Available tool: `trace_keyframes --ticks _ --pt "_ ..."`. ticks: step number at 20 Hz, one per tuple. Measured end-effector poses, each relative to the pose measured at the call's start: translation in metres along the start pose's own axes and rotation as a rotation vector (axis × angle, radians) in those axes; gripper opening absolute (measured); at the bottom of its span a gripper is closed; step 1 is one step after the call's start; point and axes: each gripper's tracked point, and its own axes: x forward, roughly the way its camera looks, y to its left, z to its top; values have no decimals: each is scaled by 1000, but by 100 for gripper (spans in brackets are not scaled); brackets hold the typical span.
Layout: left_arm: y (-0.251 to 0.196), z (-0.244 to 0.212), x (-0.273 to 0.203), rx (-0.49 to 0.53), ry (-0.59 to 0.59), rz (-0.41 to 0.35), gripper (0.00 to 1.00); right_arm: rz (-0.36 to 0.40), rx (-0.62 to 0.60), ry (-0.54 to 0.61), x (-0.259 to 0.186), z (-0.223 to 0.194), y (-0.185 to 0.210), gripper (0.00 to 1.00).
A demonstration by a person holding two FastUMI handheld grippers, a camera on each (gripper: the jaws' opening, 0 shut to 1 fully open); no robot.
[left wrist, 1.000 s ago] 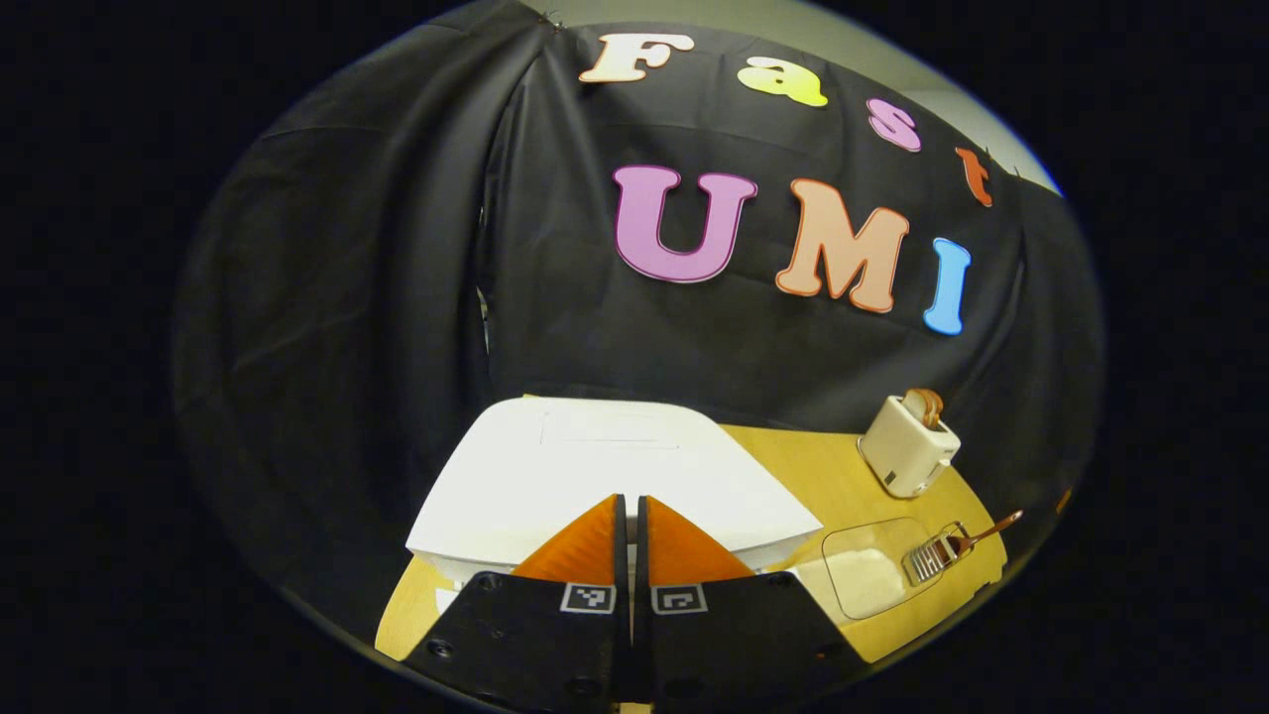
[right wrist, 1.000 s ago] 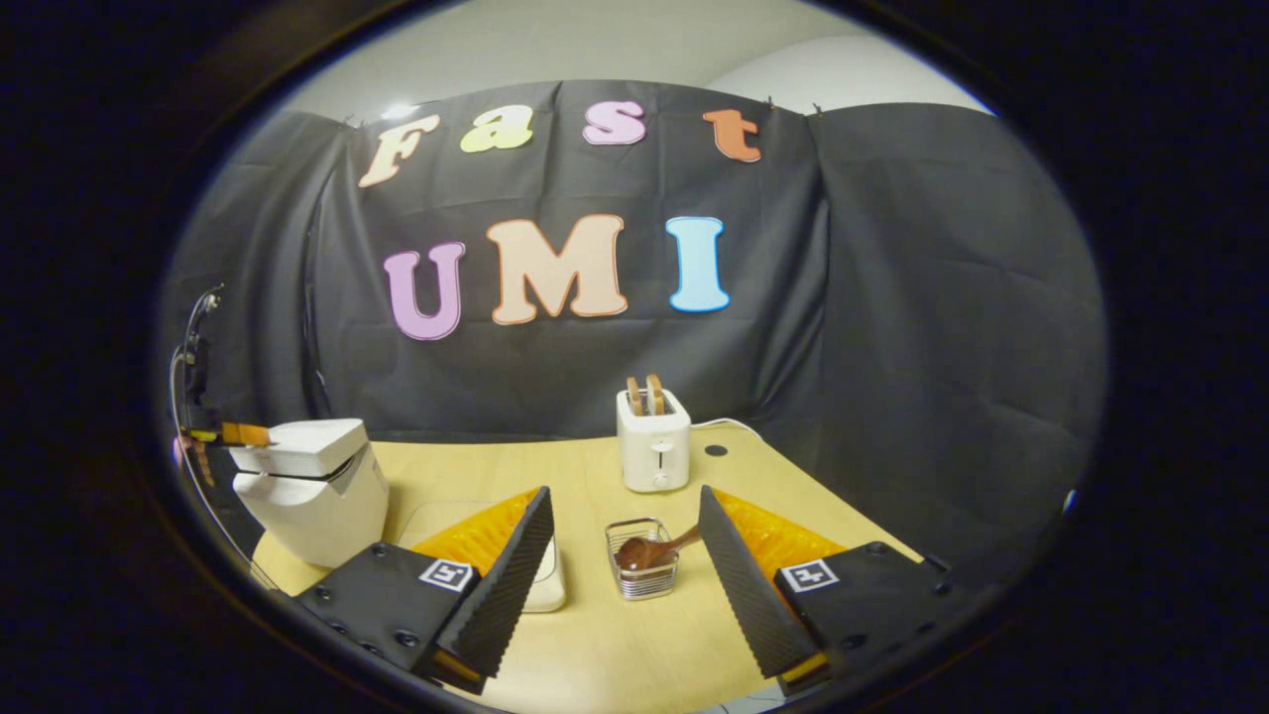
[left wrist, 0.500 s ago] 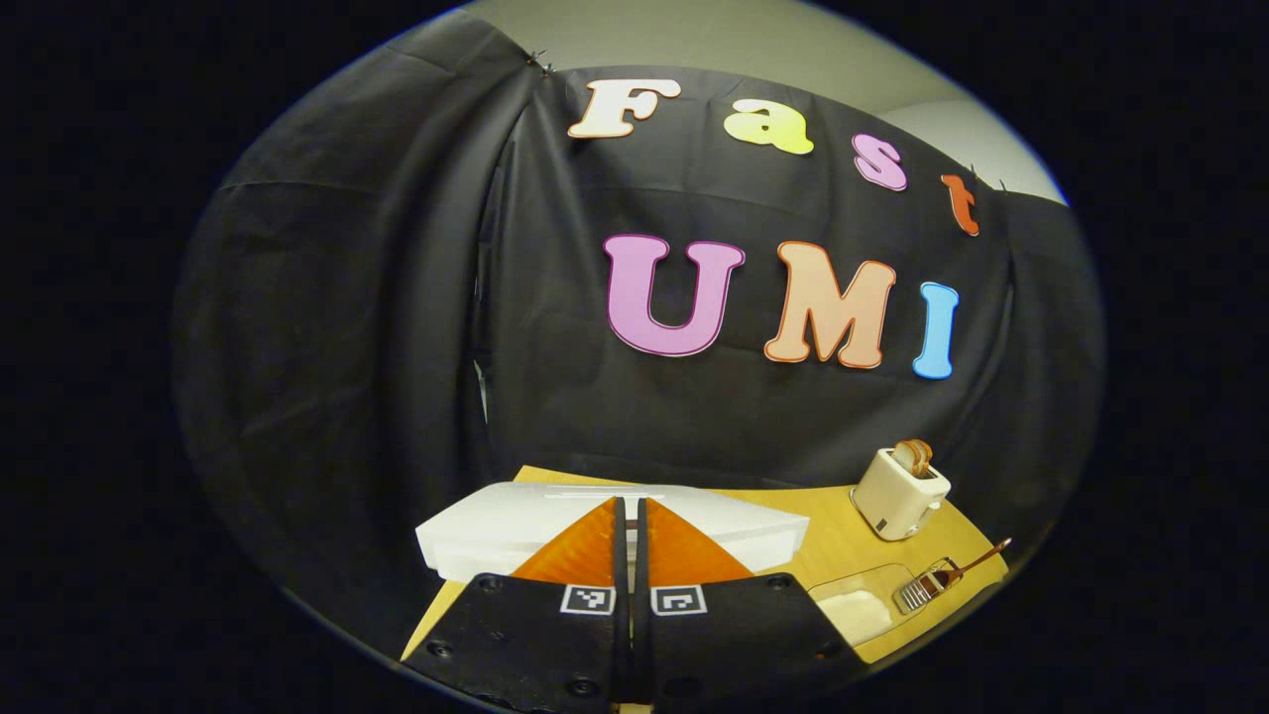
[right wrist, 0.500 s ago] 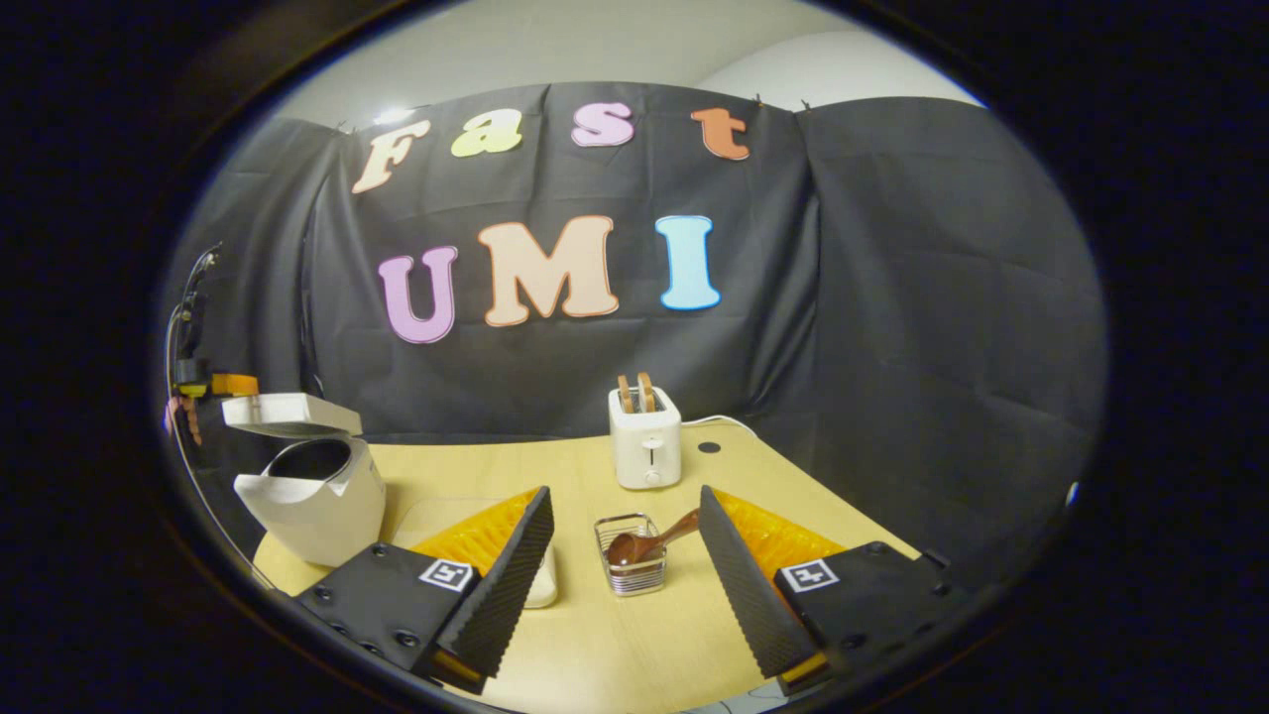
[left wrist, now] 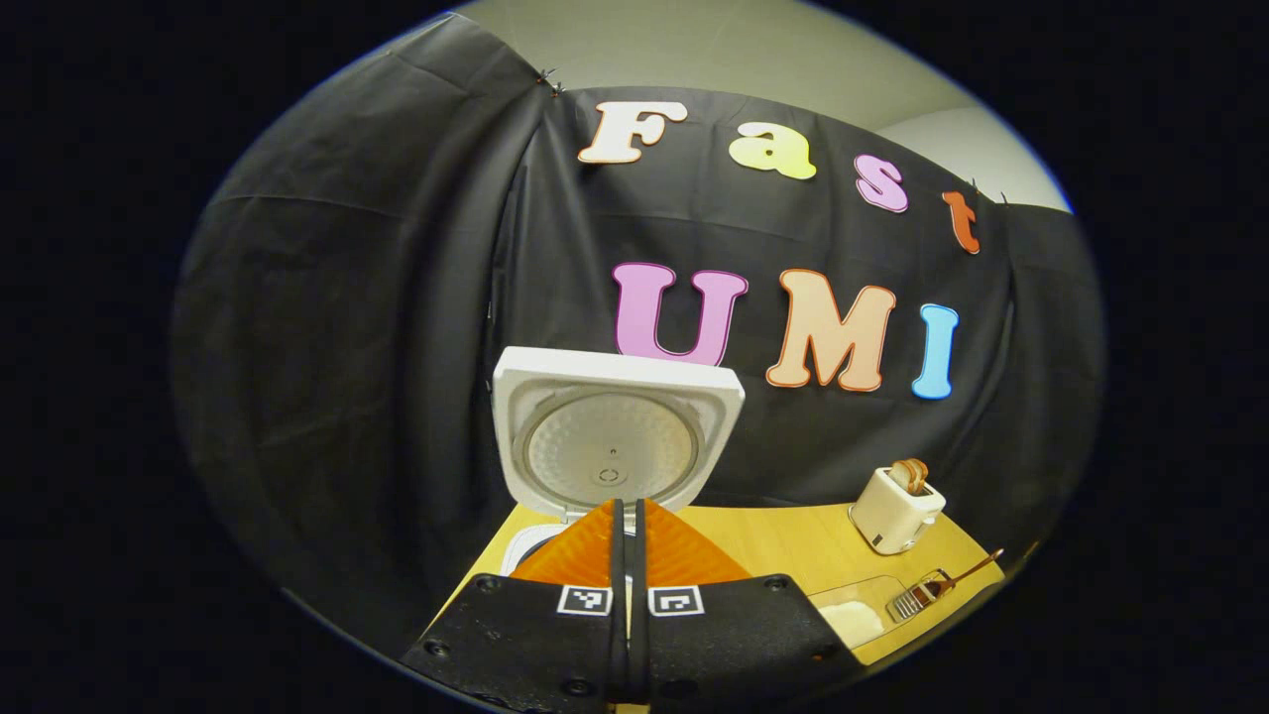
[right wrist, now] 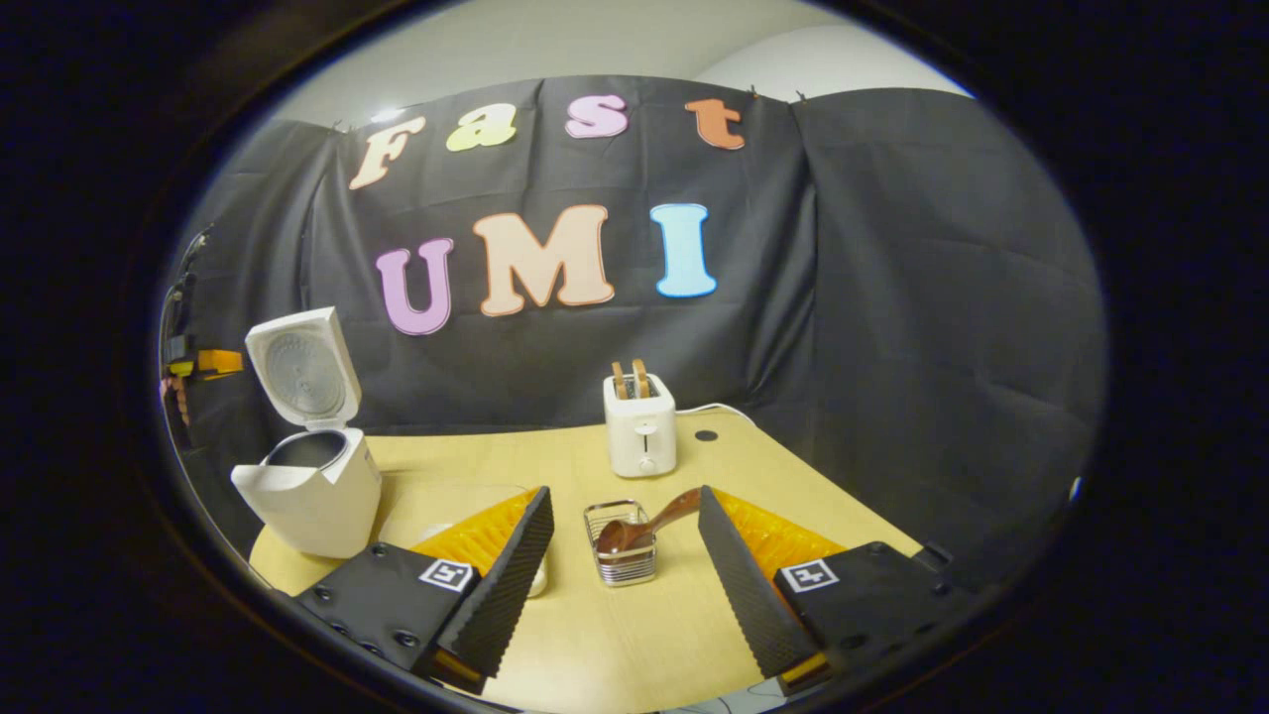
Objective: Close the left gripper, press the button to open the rice cooker; take a wooden spoon from the chopstick holder with the right hand, scoop a spoonful of rice and pour it into the rice cooker, then put the wooden spoon back into the chopstick holder.
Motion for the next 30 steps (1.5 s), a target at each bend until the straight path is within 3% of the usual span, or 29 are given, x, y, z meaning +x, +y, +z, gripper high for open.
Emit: trace_keyframes --ticks 5,6,9,13,14,15,18,19,22,23,25,26,30 --pt "0 -2 -19 -17 -13 12 3 8 28 23 19 -18 -11 92" --pt "-6 -5 -24 -27 -12 -2 11 13 36 25 25 -21 -13 92" --pt "-16 -7 -33 -41 -30 -16 48 27 51 40 46 -32 -18 92" --pt "-18 -8 -46 -17 -57 33 87 28 78 69 73 -53 -28 94" --pt "-20 -9 -49 -29 -52 43 88 32 92 77 80 -58 -30 96" --pt "-20 -11 -52 -47 -48 52 84 35 102 86 88 -64 -31 92" --pt "-16 -14 -59 -84 -63 92 91 38 108 103 108 -77 -38 92" --pt "-14 -18 -60 -85 -54 107 87 38 110 104 115 -81 -40 92" --pt "-8 -28 -65 -59 -30 144 93 56 143 112 135 -89 -38 92" --pt "-7 -29 -67 -55 -26 150 88 65 157 106 142 -90 -35 92" --pt "-8 -33 -70 -48 -17 163 88 76 178 94 156 -92 -32 92" --pt "-7 -36 -69 -47 -9 167 93 80 187 98 164 -95 -31 92" --pt "-15 -40 -74 -29 8 166 93 102 245 96 188 -104 -23 93"
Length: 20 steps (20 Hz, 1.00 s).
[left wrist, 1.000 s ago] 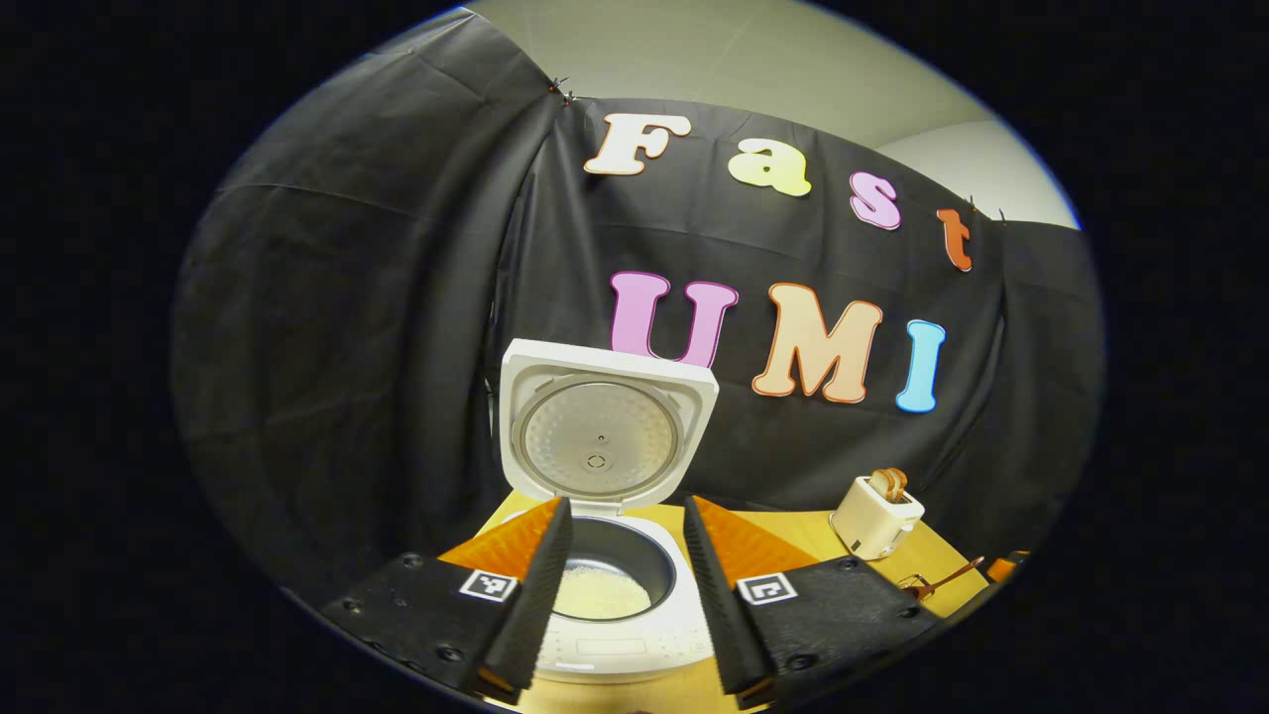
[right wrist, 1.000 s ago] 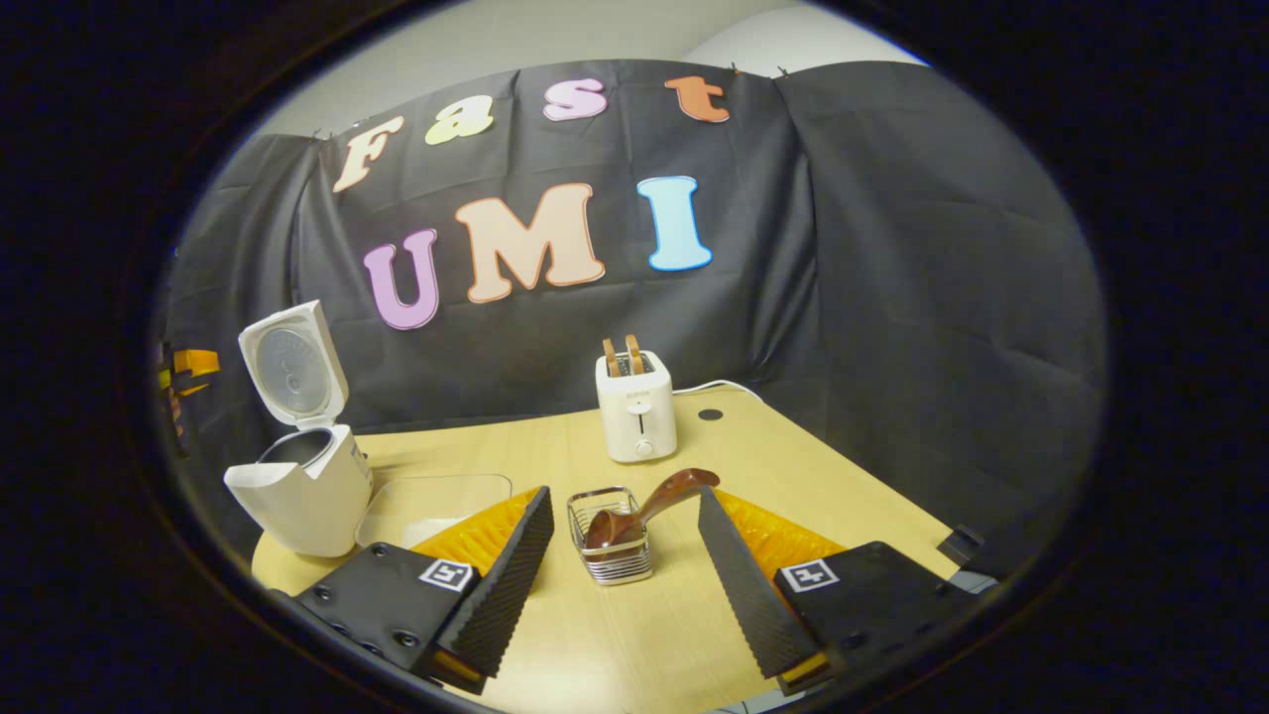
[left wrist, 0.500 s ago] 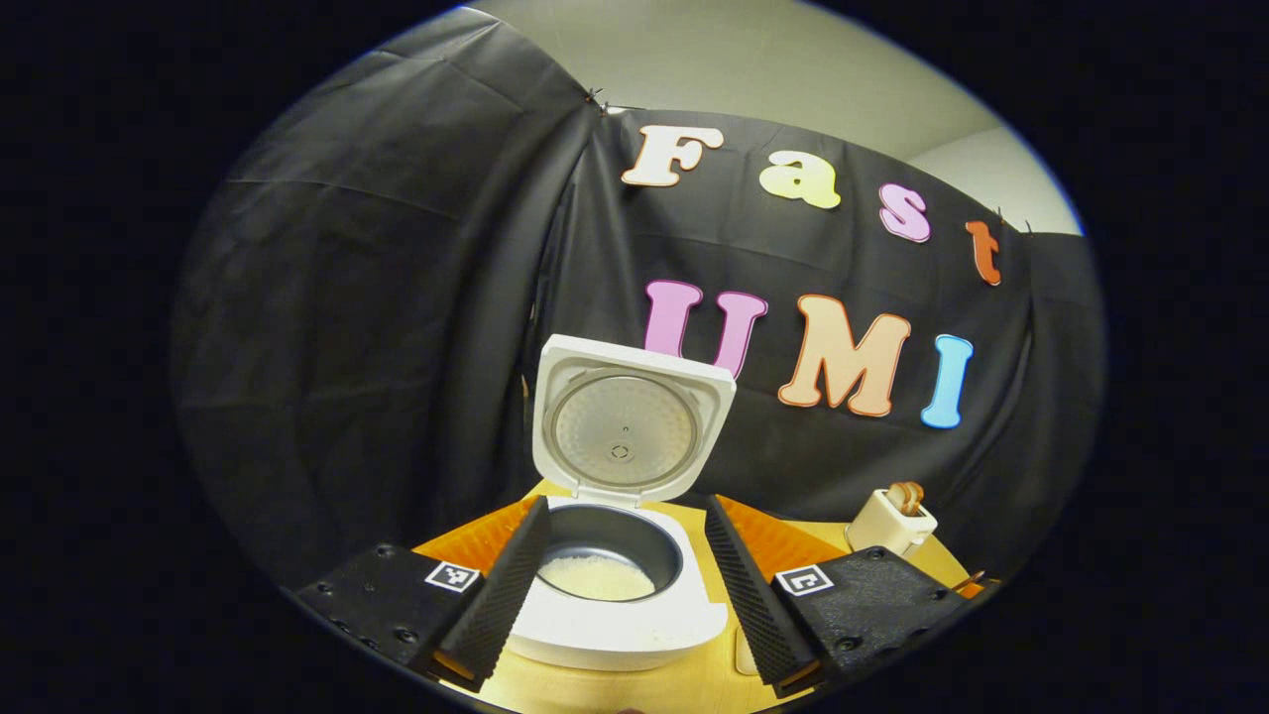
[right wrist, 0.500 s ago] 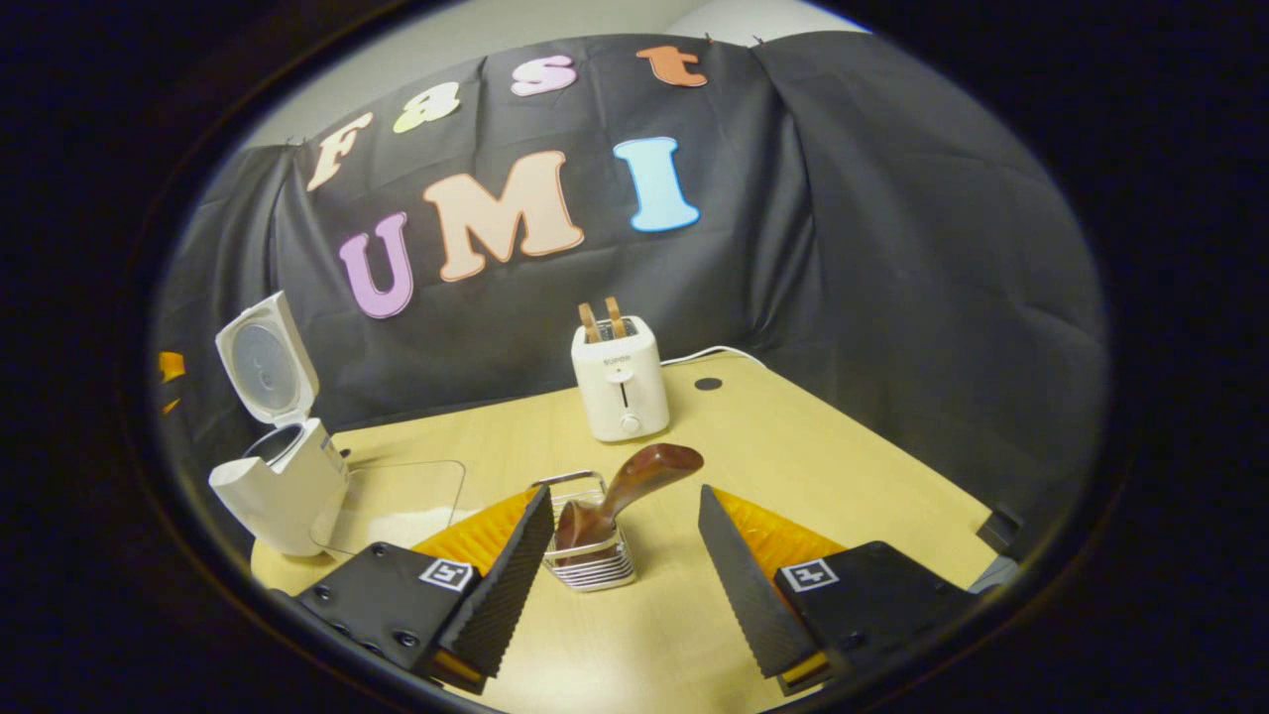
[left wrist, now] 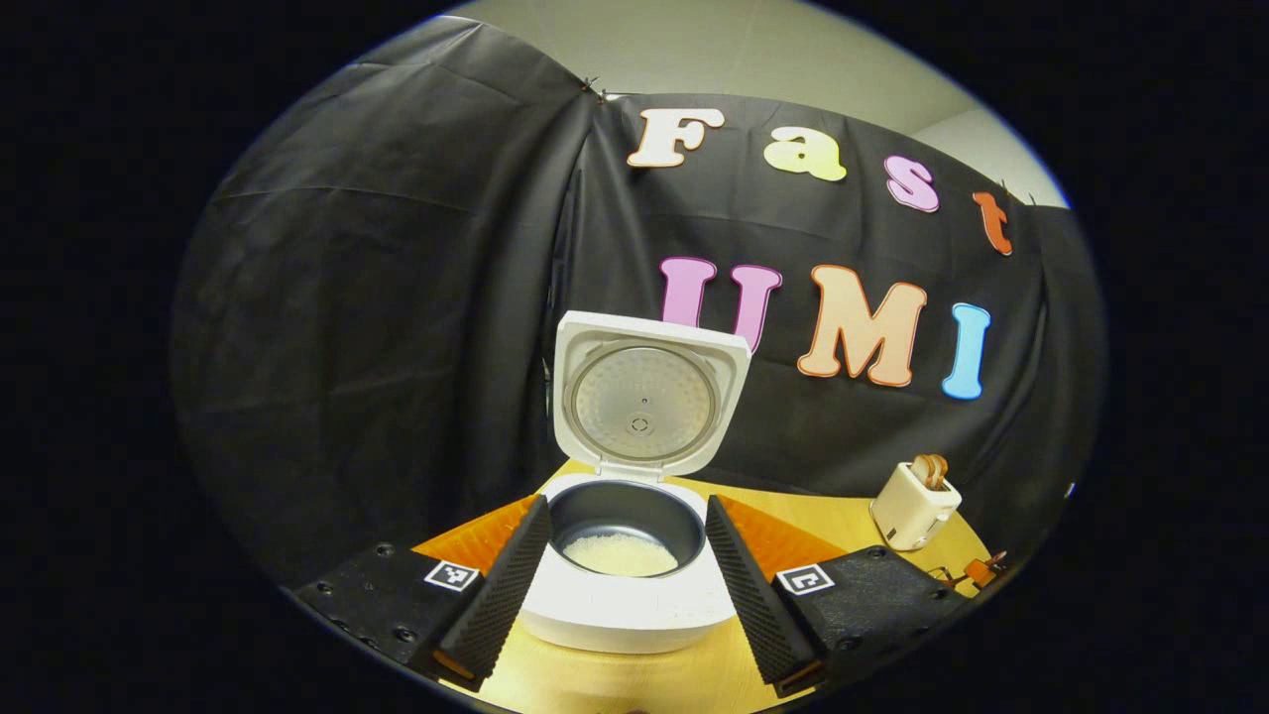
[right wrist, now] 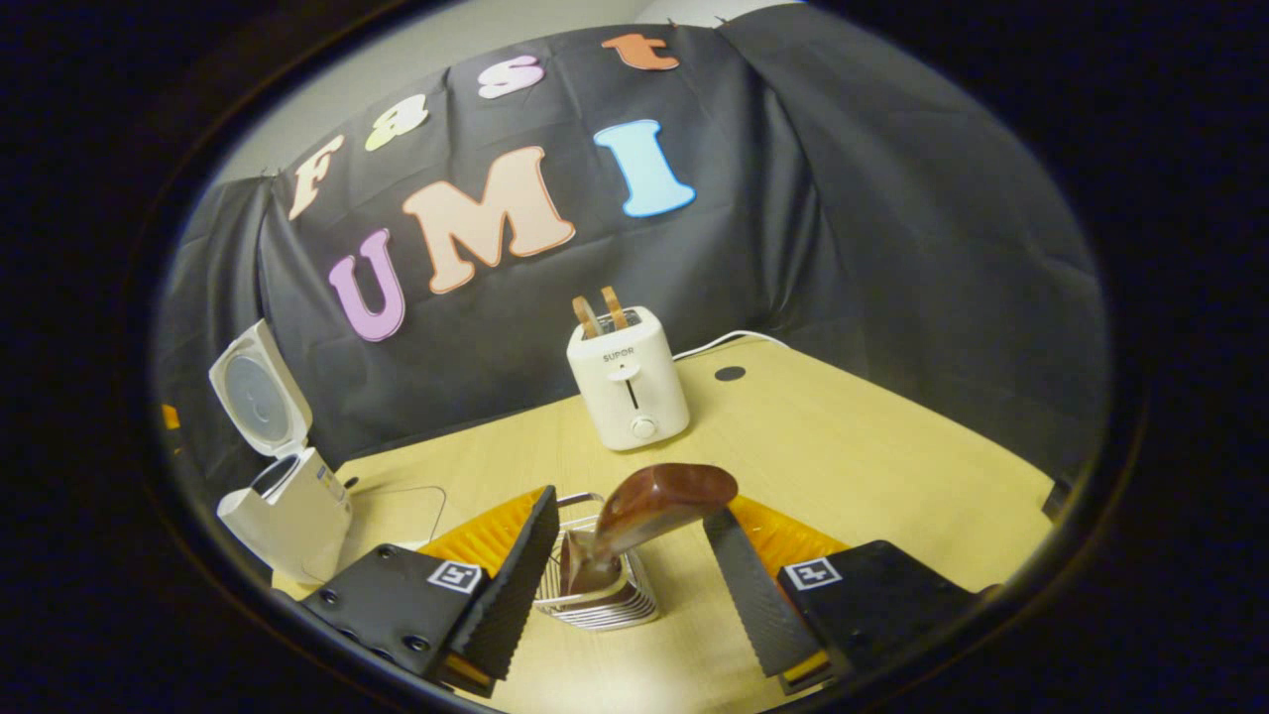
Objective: Close the left gripper, press the button to open the rice cooker; take a wooden spoon from the chopstick holder with the right hand, scoop a spoonful of rice and pour it into the rice cooker, then put the wooden spoon back into the chopstick holder.
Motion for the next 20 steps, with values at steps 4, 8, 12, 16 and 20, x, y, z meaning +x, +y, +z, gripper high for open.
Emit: trace_keyframes --ticks 4,8,12,16,20 --pt "-18 4 -2 30 -14 -22 93 23 -2 13 20 -12 6 94" --pt "-34 13 -1 120 -52 -30 93 27 45 7 35 -14 6 58" --pt "-55 7 -1 119 -44 -85 93 36 71 -5 40 -10 14 30" --pt "-54 -8 6 114 -13 -88 89 20 68 -10 42 -9 16 27" --pt "-49 -19 8 113 18 -80 93 70 71 1 39 -12 28 27"
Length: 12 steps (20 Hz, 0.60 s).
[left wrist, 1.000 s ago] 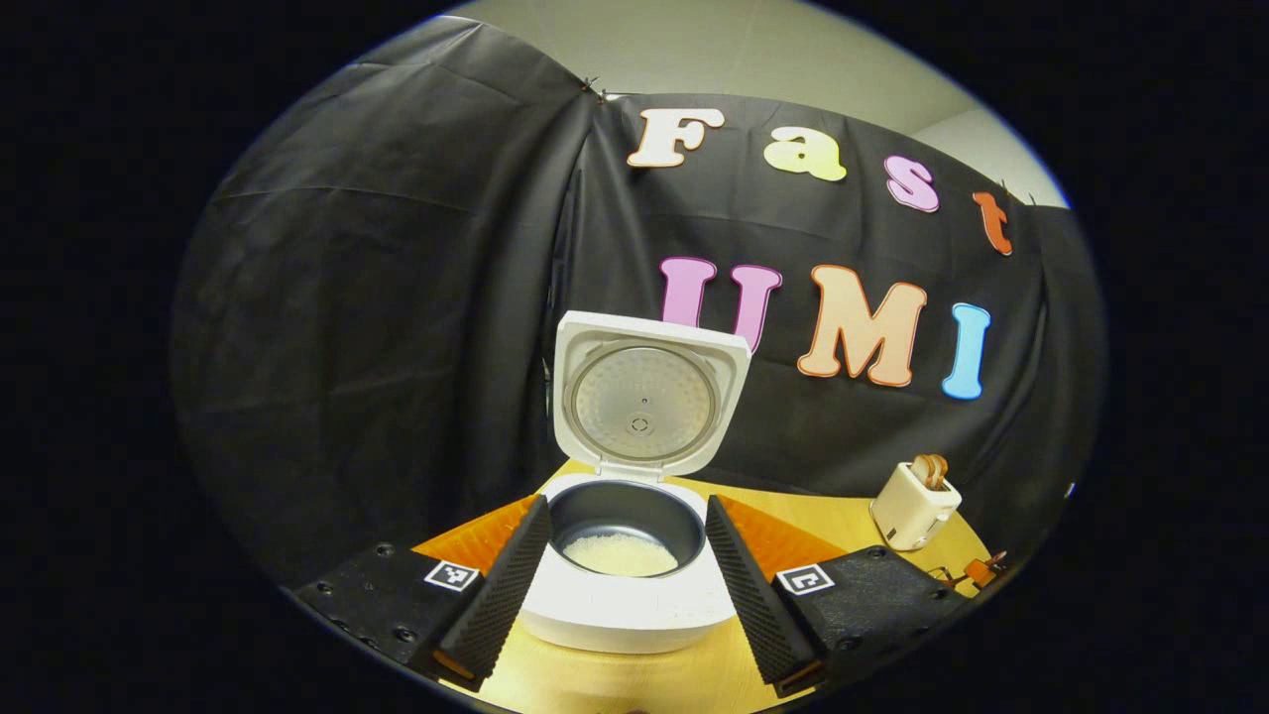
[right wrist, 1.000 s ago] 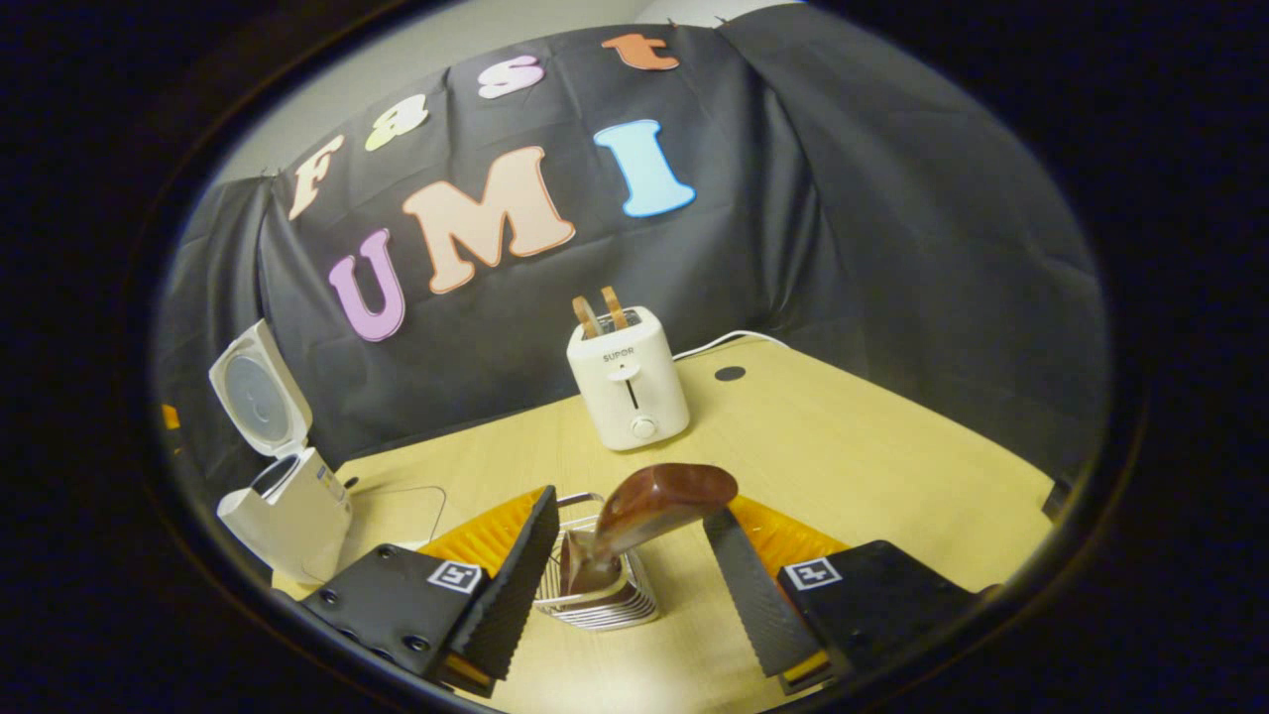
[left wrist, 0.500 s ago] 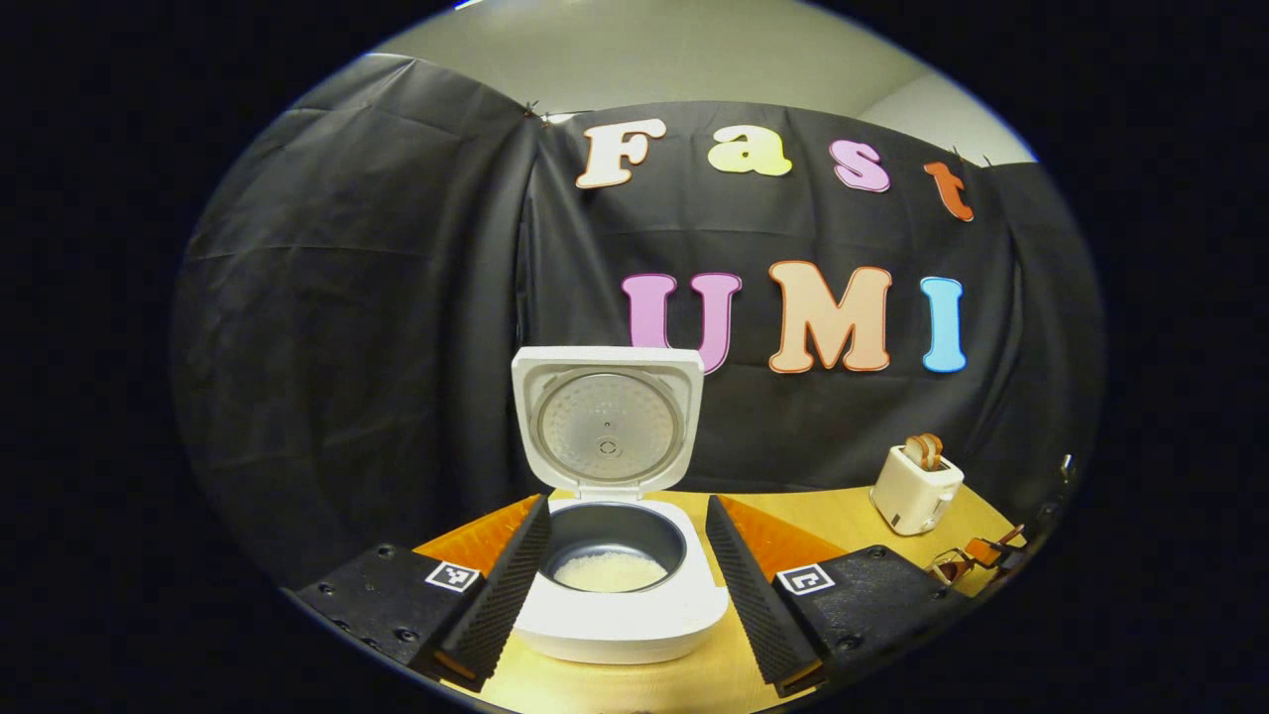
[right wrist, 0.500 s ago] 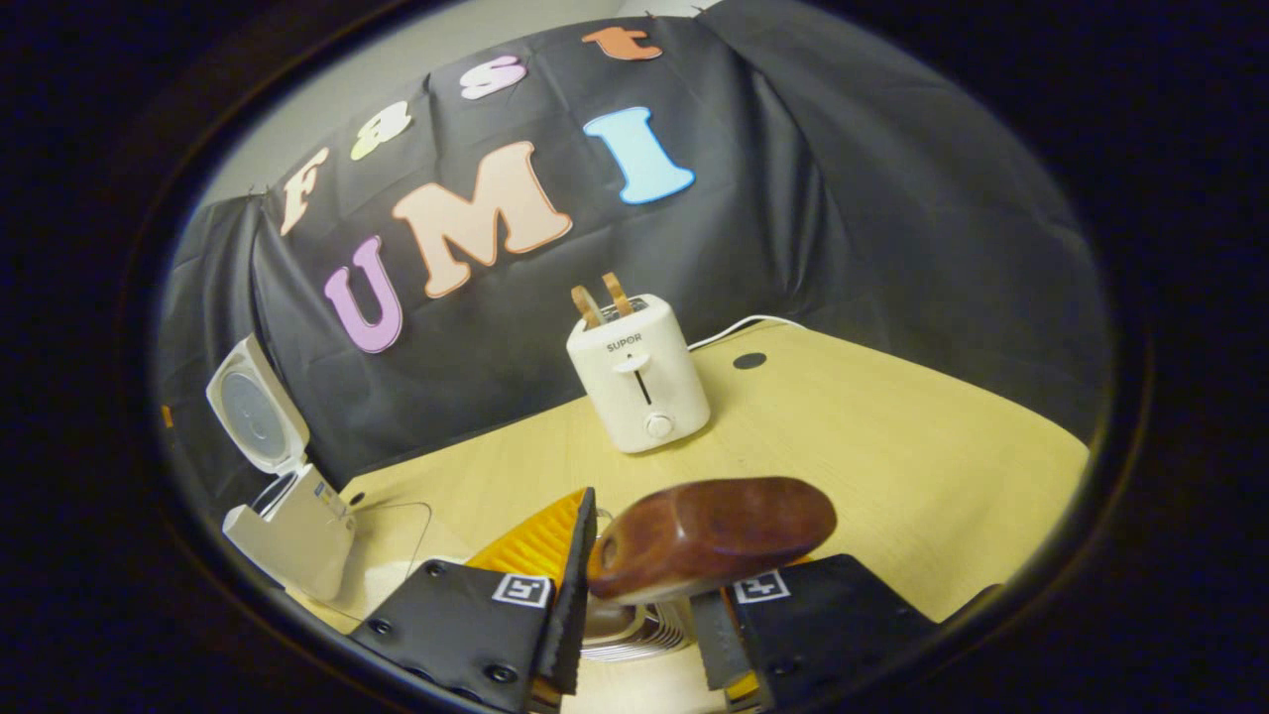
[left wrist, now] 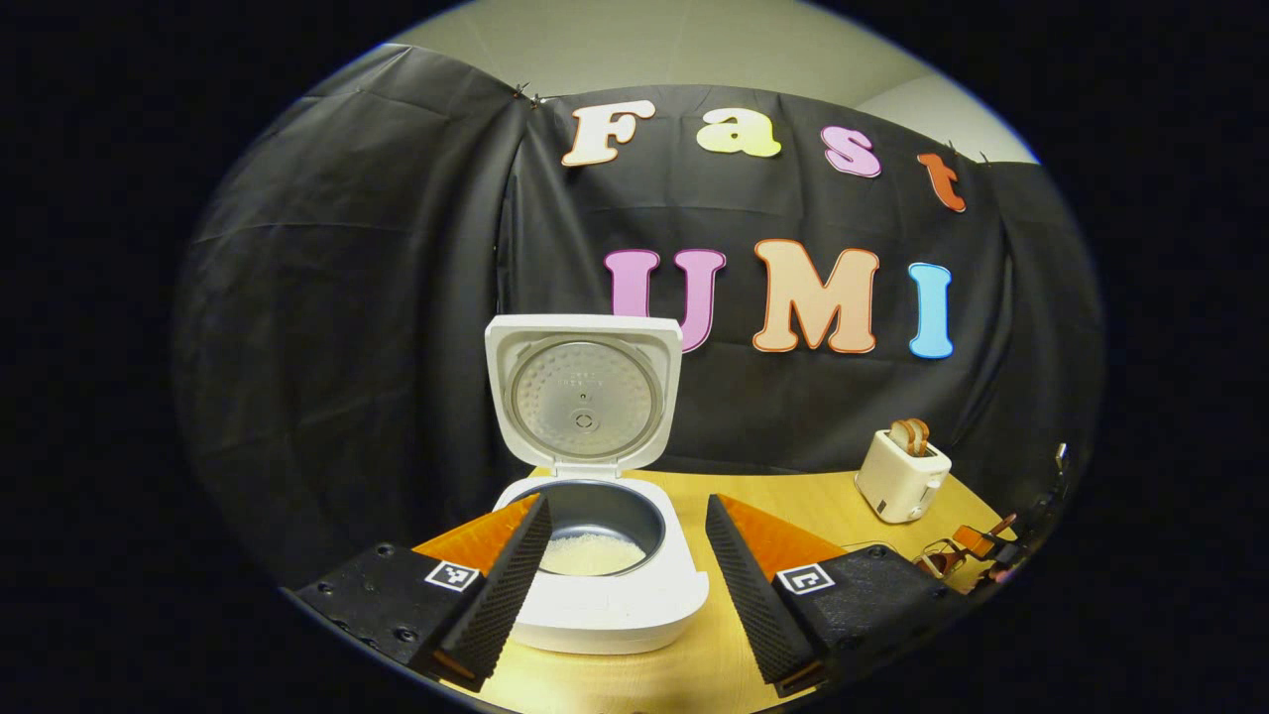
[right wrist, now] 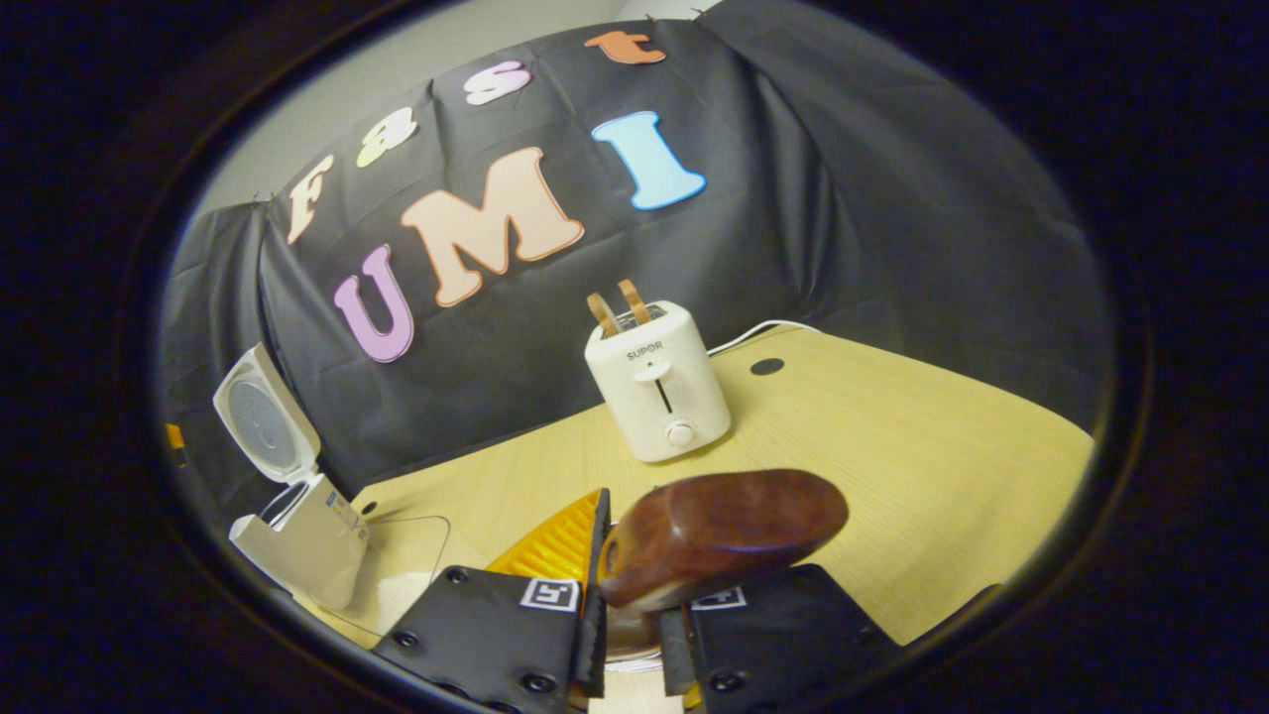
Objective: Close the left gripper, press the button to open the rice cooker; take a wooden spoon from the chopstick holder with the right hand, scoop a spoonful of rice and pour it into the rice cooker, then put the wooden spoon back into the chopstick holder.
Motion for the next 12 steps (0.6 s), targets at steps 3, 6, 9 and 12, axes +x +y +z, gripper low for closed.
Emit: trace_keyframes --ticks 3,6,9,12 --pt "2 -8 -1 -13 23 -8 93 -39 26 23 1 -2 -4 25" --pt "5 -9 -1 -10 24 -14 93 -76 24 38 -2 1 -5 22" --pt "6 -12 -1 14 29 -28 93 -99 8 19 -7 11 -1 22" --pt "1 -17 4 22 44 -57 93 -106 5 -15 -14 35 6 21"
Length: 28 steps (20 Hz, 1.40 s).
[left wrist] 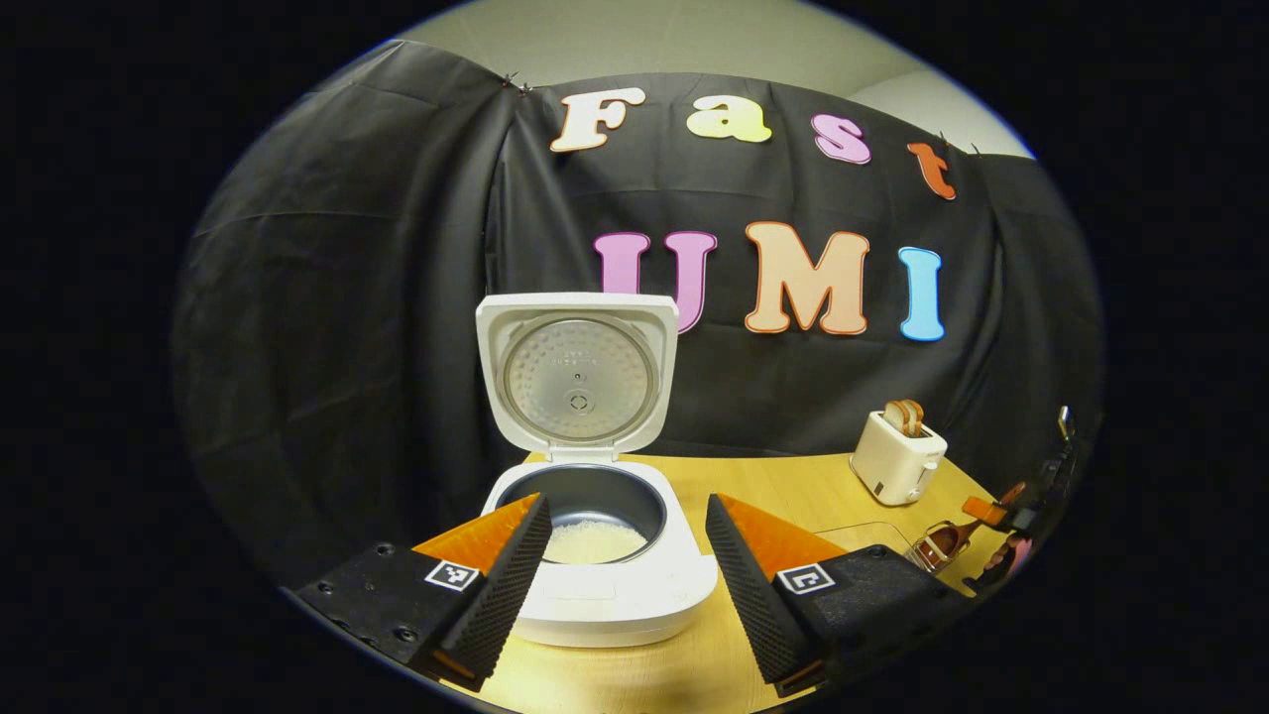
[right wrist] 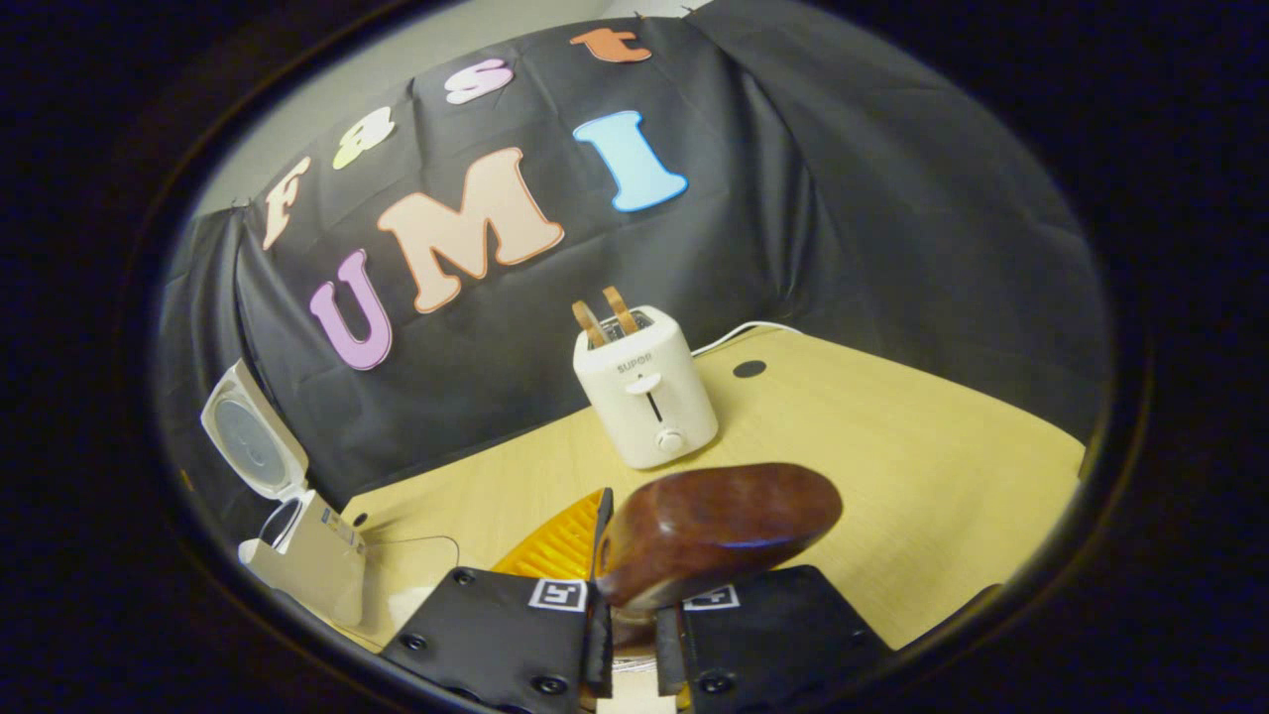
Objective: Close the left gripper, press the button to open the rice cooker; take a wooden spoon from the chopstick holder with the right hand, scoop a spoonful of rice and pour it into the rice cooker, then put the wooden spoon back into the chopstick holder.
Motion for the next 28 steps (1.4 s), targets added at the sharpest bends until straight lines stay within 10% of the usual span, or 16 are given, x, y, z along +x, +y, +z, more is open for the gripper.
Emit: trace_keyframes --ticks 13,20,28 --pt "-5 -19 18 -48 30 -92 93 171 -116 -47 -60 64 114 20" --pt "16 -22 8 -24 35 -72 93 260 -213 33 -43 -7 198 20" --pt "37 -39 5 -37 64 -53 93 147 -560 58 -16 -82 199 20"
